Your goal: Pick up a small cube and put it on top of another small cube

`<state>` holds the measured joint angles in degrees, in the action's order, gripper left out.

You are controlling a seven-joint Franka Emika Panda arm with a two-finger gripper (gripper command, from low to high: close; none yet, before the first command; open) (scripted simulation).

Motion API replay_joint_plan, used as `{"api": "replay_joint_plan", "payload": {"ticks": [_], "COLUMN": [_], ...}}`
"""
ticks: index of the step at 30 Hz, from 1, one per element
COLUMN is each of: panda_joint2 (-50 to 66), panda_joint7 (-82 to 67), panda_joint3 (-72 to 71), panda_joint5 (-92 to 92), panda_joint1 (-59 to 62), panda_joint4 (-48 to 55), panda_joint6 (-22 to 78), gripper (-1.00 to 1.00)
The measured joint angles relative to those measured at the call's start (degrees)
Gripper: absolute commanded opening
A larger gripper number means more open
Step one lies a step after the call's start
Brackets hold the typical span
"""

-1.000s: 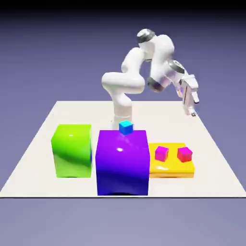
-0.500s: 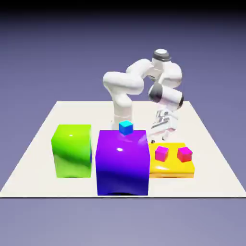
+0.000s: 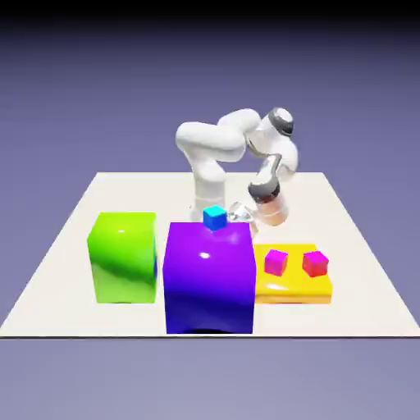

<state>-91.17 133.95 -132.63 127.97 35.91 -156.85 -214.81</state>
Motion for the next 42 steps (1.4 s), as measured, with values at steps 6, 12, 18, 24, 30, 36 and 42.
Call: {"api": "replay_joint_plan", "payload": {"ticks": [6,12,18,24,30,36,42], "panda_joint2": [-4.9,-6.8,-0.5,0.5,8.3,18.5,28.8], "panda_joint7": [-8.0,-11.4,0.3,-1.1,-12.2,-27.2,-42.1], "panda_joint3": [-3.0,-4.1,0.3,10.3,18.4,25.6,32.9], "panda_joint5": [-10.0,-14.2,-0.2,1.5,4.8,8.4,12.1], "panda_joint1": [4.1,5.6,0.4,-8.6,-11.5,-11.5,-11.5], "panda_joint4": [0.3,0.5,0.4,0.1,0.8,2.1,3.5], "panda_joint6": [3.2,4.5,0.4,14.6,27.7,39.6,51.5], "gripper": [0.00,-1.00,-1.00,-1.00,-1.00,-1.00,-1.00]}}
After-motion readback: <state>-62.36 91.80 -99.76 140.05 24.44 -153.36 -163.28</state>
